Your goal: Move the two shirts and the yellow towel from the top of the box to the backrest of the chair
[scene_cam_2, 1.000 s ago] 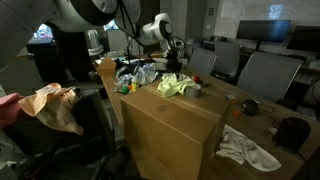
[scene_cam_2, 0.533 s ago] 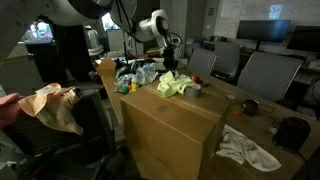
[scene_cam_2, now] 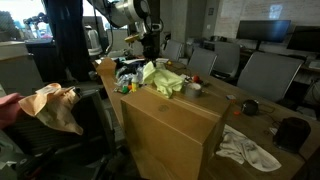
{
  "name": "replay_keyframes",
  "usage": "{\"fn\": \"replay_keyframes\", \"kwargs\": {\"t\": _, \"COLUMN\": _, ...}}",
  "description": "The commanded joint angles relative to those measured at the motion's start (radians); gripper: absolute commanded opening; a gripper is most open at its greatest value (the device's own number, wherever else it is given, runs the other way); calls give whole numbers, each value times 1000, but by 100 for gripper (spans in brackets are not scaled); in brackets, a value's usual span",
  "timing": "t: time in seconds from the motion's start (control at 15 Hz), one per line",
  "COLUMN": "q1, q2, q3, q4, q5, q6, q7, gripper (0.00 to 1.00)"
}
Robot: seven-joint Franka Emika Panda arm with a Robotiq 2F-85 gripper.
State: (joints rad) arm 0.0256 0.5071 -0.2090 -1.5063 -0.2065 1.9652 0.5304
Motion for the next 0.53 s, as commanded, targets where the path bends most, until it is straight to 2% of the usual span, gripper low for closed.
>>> {"fn": "replay_keyframes", "kwargs": {"t": 0.0, "q1": 53, "q2": -225, "q3": 21, "q4": -245, "q5": -68, "q6": -10, "q7": 10, "gripper": 1}}
{"fn": "replay_keyframes", "kwargs": {"t": 0.2, "q1": 72, "q2": -370, "q3": 64, "q4": -389, "q5": -95, "q6": -42, "q7": 10, "gripper": 1}}
{"fn": "replay_keyframes", "kwargs": {"t": 0.47, "q1": 64, "q2": -514, "q3": 139, "q4": -517, "q5": -79, "q6": -103, "q7": -8, "gripper": 1}}
